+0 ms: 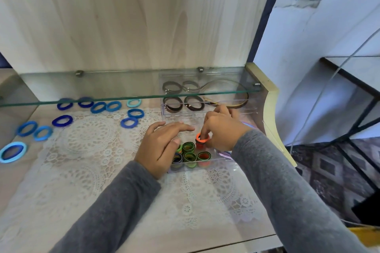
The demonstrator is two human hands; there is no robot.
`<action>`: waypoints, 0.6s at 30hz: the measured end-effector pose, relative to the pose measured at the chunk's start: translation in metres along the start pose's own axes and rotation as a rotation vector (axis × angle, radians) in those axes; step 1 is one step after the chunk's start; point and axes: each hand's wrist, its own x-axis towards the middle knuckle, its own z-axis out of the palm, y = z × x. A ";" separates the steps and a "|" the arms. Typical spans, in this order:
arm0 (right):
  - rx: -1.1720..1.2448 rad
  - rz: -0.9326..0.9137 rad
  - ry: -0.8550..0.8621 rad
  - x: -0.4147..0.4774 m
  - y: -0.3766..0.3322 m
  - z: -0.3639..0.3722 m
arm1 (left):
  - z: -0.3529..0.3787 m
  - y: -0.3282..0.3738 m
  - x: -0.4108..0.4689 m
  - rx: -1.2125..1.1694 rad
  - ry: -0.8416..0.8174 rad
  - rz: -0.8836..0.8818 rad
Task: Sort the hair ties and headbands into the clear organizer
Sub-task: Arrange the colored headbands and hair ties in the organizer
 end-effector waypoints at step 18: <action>-0.114 0.017 -0.264 -0.008 -0.020 -0.016 | 0.000 -0.004 -0.003 0.044 -0.118 0.159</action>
